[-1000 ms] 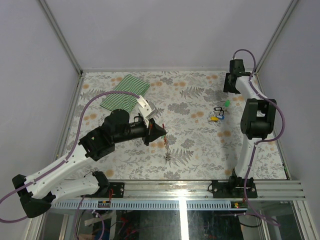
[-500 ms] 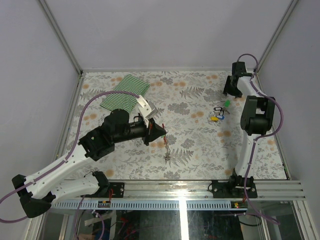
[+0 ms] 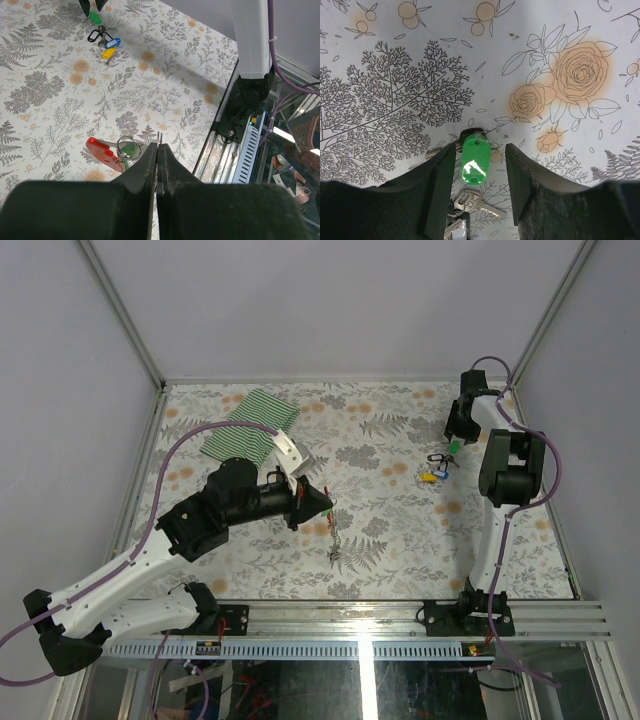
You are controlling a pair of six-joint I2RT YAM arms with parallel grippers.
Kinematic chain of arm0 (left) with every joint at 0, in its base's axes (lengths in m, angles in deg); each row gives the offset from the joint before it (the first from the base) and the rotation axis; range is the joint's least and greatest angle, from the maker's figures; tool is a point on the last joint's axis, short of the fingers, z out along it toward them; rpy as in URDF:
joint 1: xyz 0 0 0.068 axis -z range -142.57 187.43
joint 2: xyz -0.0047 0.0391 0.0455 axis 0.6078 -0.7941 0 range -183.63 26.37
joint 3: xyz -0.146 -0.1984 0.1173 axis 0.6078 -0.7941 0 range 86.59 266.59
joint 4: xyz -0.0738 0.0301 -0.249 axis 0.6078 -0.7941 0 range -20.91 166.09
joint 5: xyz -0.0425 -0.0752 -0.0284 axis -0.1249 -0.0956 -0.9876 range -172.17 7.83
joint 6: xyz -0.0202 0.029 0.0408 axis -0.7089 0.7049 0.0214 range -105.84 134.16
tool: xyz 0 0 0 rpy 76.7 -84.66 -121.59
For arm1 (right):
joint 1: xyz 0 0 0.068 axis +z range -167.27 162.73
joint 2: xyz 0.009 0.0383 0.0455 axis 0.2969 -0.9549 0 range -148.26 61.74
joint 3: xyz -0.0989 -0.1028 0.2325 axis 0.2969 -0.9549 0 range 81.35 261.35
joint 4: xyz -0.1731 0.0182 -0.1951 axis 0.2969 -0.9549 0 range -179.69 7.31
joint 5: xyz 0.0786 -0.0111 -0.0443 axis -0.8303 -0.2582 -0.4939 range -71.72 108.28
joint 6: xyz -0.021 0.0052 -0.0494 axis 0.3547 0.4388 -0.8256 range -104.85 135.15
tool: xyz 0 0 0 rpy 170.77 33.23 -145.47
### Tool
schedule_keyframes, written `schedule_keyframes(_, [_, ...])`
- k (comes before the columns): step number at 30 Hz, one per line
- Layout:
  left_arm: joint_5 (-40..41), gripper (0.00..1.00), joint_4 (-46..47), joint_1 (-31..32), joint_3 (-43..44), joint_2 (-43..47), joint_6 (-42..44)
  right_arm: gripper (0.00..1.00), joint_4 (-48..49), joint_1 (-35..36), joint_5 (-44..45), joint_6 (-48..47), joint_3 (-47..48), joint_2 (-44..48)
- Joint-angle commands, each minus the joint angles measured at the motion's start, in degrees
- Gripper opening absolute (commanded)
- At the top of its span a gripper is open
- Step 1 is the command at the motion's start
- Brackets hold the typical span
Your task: Put the keys on the keyring
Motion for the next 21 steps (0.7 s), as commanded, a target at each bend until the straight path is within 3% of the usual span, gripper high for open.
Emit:
schedule_keyframes(1, [0.1, 0.00, 1.5, -0.4, 2.0, 1.0, -0.8, 0.50, -1.2, 0.0, -1.4, 0.4, 2.6, -1.4])
schedule_keyframes(21, [-0.3, 0.00, 1.7, -0.4, 2.0, 1.0, -1.2, 0.42, -2.2, -1.5, -5.3, 0.4, 0.6, -1.7])
